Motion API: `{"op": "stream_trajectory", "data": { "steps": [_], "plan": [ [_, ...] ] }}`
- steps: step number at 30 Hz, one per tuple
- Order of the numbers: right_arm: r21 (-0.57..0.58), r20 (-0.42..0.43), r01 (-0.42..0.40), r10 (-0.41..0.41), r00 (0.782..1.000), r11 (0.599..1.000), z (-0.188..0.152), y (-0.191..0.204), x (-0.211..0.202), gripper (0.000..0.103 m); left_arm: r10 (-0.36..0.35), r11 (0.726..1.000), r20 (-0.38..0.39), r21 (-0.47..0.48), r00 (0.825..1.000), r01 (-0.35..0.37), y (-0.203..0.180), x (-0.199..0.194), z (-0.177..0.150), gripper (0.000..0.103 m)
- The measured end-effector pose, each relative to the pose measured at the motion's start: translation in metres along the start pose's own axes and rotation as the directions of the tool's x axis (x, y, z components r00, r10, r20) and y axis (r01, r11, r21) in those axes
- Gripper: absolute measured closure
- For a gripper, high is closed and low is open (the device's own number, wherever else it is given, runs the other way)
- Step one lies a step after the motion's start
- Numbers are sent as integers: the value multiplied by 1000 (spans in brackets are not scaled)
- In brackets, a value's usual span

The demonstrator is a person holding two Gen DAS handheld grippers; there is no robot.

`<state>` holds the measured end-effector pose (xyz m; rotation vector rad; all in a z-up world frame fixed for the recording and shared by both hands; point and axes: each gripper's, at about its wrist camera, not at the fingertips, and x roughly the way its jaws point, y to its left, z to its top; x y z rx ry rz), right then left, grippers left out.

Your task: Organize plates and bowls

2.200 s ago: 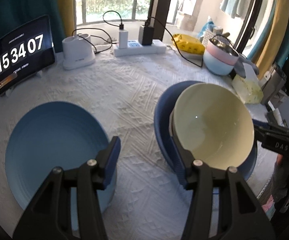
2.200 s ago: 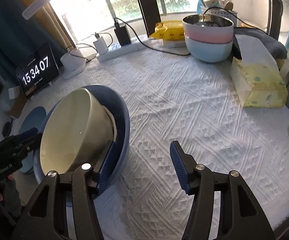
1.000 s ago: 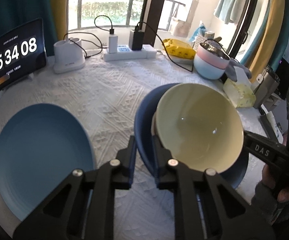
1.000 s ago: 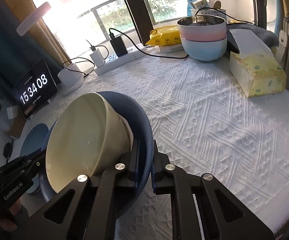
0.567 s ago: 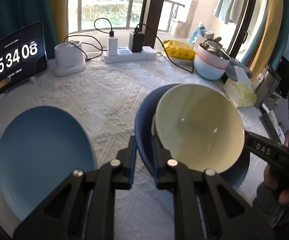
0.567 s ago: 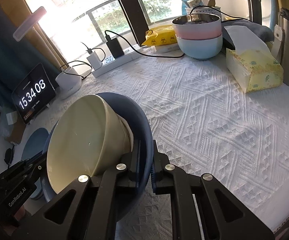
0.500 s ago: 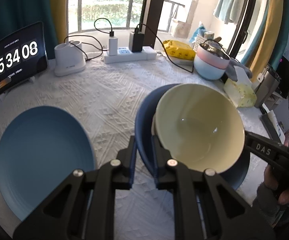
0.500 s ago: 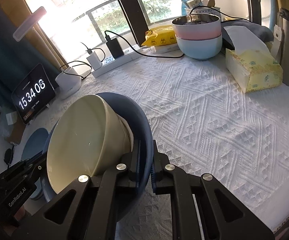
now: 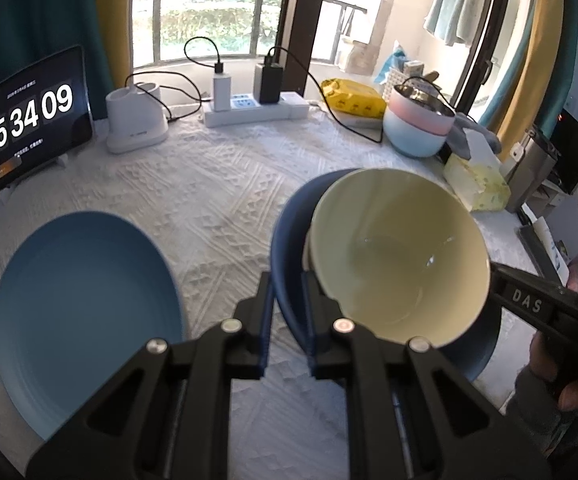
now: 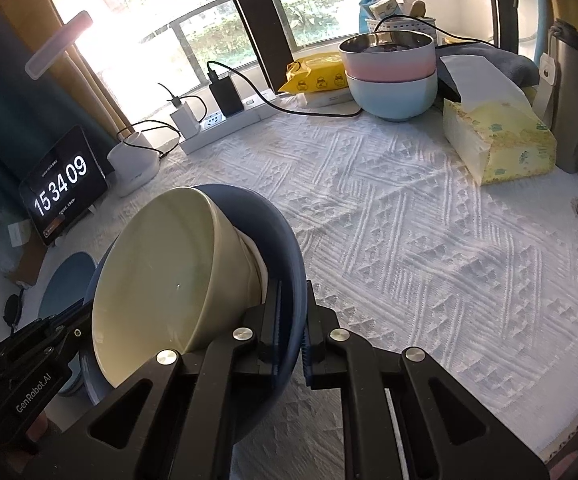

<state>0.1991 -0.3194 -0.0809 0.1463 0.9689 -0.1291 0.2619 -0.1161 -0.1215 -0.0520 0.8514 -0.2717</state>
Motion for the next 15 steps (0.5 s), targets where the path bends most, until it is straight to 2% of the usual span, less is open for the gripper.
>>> {"op": "stream_trajectory", "data": {
  "steps": [15],
  "plan": [
    [15, 8, 21, -21, 1000, 1000, -4, -10, -13, 92, -15, 1000, -5, 23, 1000, 15, -14, -4, -3, 91]
  ]
}}
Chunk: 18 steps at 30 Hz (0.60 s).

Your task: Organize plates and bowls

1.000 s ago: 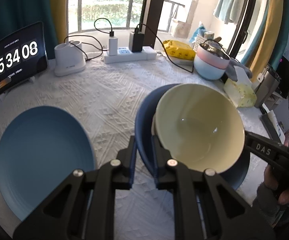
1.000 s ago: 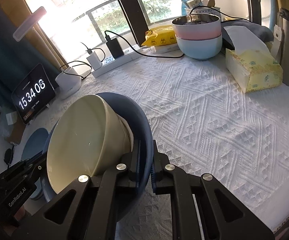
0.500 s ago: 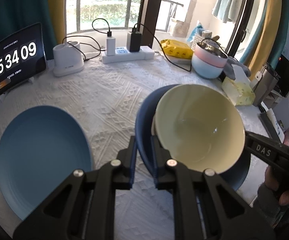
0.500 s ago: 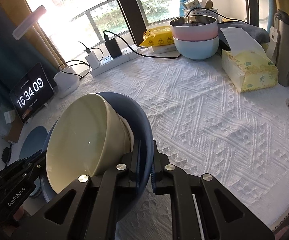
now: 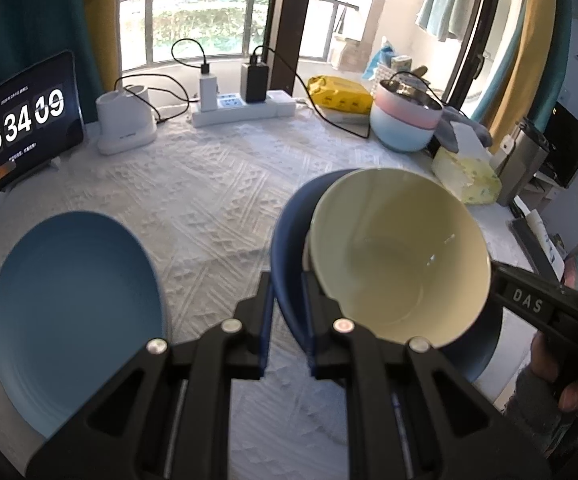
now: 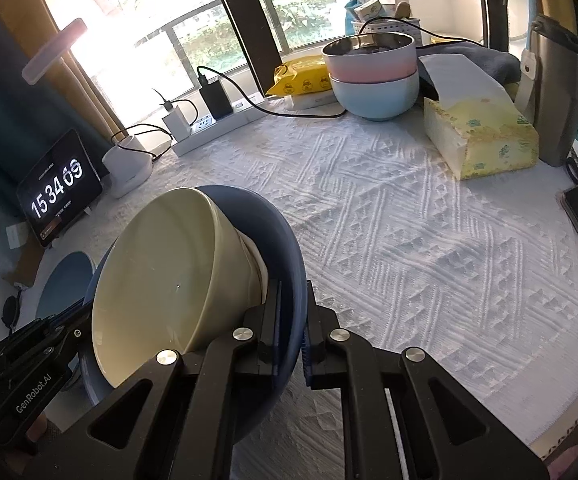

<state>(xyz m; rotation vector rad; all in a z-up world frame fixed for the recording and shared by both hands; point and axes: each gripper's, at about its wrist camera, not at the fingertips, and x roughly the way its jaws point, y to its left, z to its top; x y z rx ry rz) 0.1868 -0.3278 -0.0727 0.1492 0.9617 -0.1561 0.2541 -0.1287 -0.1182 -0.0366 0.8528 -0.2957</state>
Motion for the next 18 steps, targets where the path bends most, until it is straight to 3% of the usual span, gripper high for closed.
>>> {"op": "stream_trajectory", "data": {
  "steps": [18],
  "plan": [
    [-23, 42, 8, -7, 999, 1000, 6, 11, -27, 92, -5, 1000, 54, 9, 999, 4, -1, -28, 4, 91]
  ]
}}
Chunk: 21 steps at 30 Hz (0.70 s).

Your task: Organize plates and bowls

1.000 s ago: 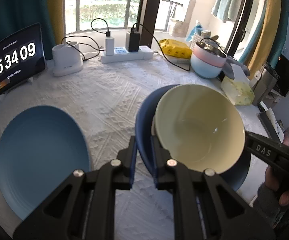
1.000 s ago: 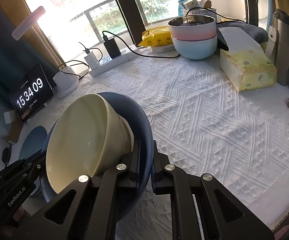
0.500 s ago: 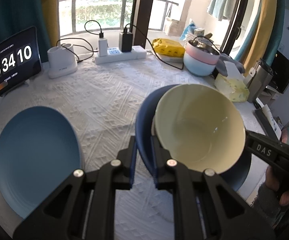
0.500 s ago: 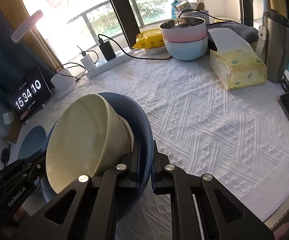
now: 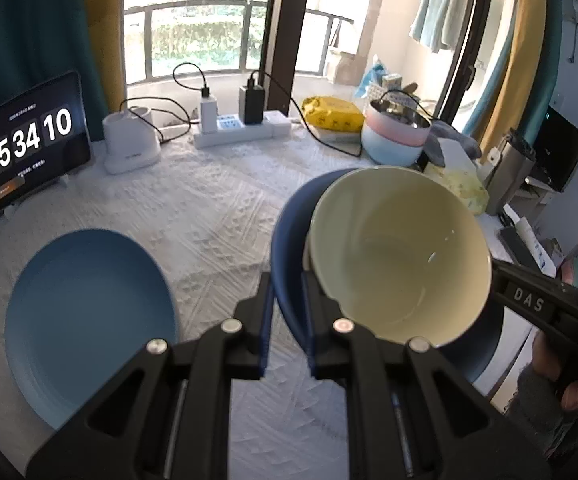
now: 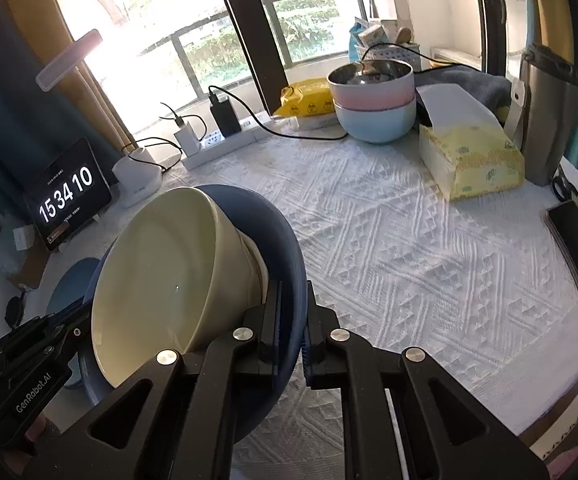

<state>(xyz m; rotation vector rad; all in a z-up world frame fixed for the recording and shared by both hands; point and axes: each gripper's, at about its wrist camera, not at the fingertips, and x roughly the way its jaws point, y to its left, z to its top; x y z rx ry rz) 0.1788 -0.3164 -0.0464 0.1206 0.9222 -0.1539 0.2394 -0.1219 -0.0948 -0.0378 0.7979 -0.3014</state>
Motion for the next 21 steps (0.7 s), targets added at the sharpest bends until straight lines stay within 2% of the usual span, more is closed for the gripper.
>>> {"op": "stream_trajectory", "data": {
  "steps": [11, 21],
  "plan": [
    [-40, 20, -23, 24, 1000, 999, 11, 26, -7, 91, 13, 999, 47, -35, 999, -12, 19, -24, 7, 91],
    [-89, 20, -47, 49, 999, 995, 19, 63, -4, 92, 40, 996, 76, -86, 996, -33, 53, -39, 7, 91]
  ]
}}
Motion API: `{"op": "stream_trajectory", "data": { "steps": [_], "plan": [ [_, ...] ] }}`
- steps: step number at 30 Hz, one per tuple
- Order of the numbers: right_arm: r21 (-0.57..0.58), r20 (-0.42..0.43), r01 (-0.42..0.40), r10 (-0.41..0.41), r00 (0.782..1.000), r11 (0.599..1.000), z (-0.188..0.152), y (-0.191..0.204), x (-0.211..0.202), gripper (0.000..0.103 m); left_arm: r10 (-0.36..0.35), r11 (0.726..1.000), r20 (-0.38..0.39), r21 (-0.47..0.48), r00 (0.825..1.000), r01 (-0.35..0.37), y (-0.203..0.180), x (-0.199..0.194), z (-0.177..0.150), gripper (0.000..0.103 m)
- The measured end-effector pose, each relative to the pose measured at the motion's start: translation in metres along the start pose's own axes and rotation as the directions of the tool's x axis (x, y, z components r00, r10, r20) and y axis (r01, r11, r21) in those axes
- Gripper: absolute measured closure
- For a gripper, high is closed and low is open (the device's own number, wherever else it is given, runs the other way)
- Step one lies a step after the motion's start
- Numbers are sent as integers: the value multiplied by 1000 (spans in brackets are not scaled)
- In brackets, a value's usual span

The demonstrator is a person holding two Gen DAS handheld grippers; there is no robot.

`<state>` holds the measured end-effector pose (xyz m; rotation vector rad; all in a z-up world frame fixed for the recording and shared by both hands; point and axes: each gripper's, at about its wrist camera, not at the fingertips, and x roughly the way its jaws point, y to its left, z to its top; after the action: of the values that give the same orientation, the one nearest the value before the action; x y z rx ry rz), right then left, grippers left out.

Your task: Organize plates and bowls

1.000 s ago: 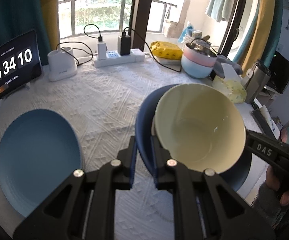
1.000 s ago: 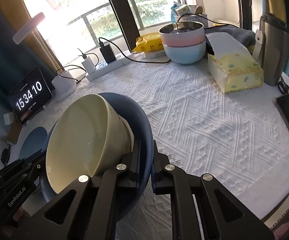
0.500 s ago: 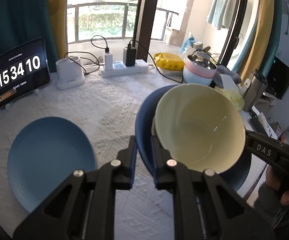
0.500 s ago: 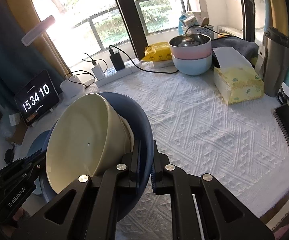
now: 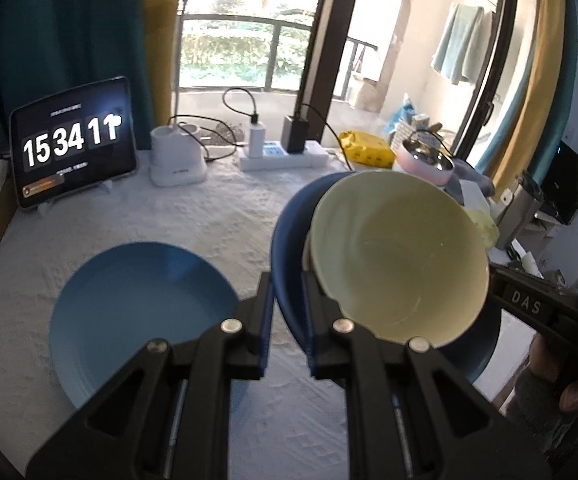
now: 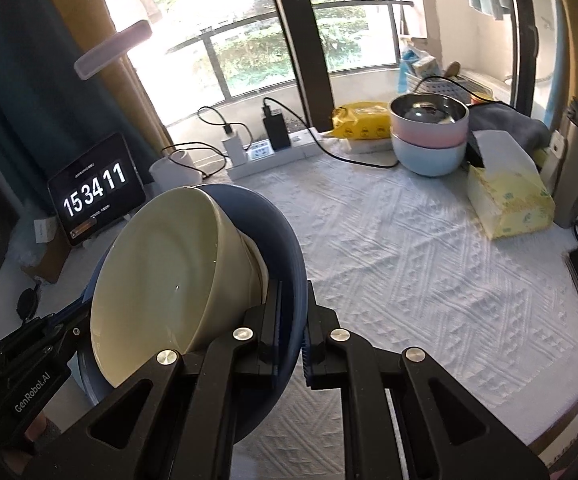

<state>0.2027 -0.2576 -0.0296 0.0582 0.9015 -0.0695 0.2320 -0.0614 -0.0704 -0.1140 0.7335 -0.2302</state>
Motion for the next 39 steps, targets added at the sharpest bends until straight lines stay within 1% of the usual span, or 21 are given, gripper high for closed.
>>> {"op": "stream_trajectory", "data": {
  "steps": [10, 23, 39],
  "plan": [
    [-34, -7, -23, 23, 1000, 999, 8, 35, 7, 92, 19, 999, 19, -39, 1000, -18, 29, -12, 4, 91],
    [-81, -25, -49, 47, 999, 996, 9, 74, 20, 92, 49, 995, 29, -88, 998, -46, 66, -22, 1, 91],
    [-137, -68, -100, 91, 994, 986, 12, 125, 54, 92, 103, 983, 23, -156, 994, -98, 118, -25, -2, 91]
  ]
}}
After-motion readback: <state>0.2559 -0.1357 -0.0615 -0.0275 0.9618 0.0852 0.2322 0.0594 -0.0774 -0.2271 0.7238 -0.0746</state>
